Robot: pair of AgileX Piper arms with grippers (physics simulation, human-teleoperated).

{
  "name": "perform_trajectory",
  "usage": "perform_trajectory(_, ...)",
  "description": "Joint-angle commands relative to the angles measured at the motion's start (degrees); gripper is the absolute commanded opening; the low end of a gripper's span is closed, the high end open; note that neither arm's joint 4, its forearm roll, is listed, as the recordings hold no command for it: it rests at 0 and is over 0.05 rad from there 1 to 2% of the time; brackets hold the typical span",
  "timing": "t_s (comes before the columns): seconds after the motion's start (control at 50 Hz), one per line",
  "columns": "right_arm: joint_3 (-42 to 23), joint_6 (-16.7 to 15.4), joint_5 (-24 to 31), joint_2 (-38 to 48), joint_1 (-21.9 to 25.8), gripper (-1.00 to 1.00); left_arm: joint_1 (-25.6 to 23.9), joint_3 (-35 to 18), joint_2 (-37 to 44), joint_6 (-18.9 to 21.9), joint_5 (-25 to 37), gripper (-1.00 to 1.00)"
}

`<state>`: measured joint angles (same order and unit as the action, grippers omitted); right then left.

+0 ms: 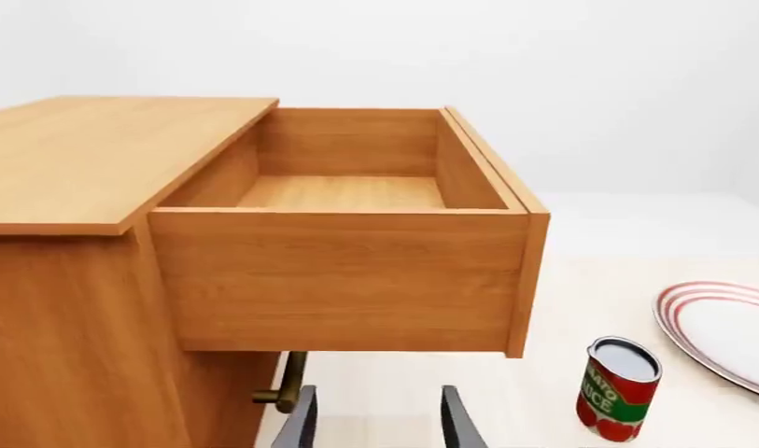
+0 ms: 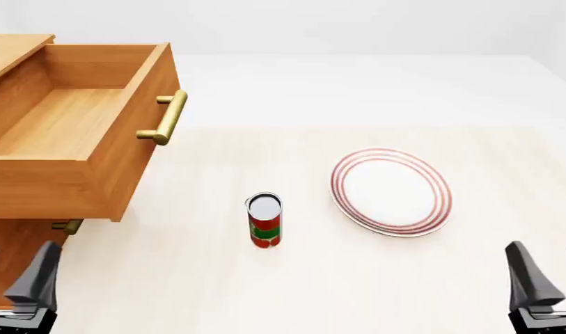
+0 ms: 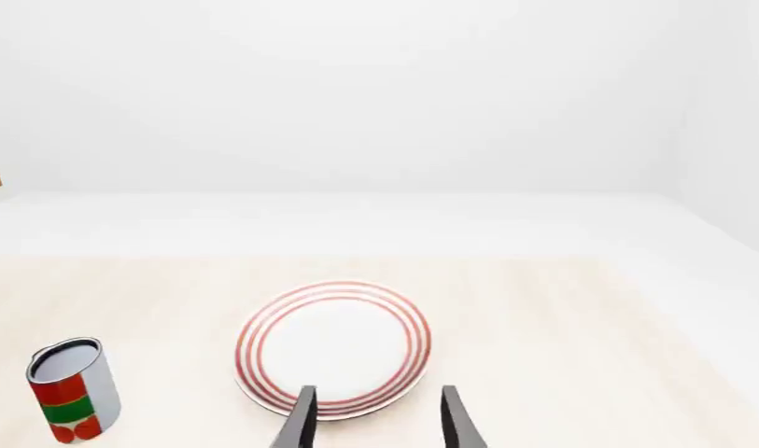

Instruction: Put the bowl in the top drawer of the cabinet.

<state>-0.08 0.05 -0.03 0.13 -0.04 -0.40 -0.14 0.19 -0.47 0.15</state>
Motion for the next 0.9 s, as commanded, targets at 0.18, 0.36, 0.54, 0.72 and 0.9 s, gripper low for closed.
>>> perform_trajectory(0.18, -0.24, 0.08, -0.78, 1.13, 0.55, 1.00, -1.07, -1.11, -0.17, -1.32, 0.75, 1.00)
perform_trajectory(0.36, 0.02, 0.09, -0.71, 1.15, 0.51, 1.00, -3.49, -2.22, -0.17, -1.38, 0.88, 1.00)
perform_trajectory(0.54, 0.02, 0.08, -0.73, 1.17, 0.51, 1.00, -3.85, -1.66, -0.08, -1.32, 2.59, 1.00)
perform_trajectory(0.72, 0.02, 0.08, -0.73, 1.16, 0.51, 1.00, -3.94, -2.34, -0.05, -2.04, 3.44, 1.00)
perform_trajectory(0.9, 0.02, 0.08, -0.72, 1.15, 0.49, 1.00, -5.62, -4.54, 2.22, -3.50, 6.90, 1.00)
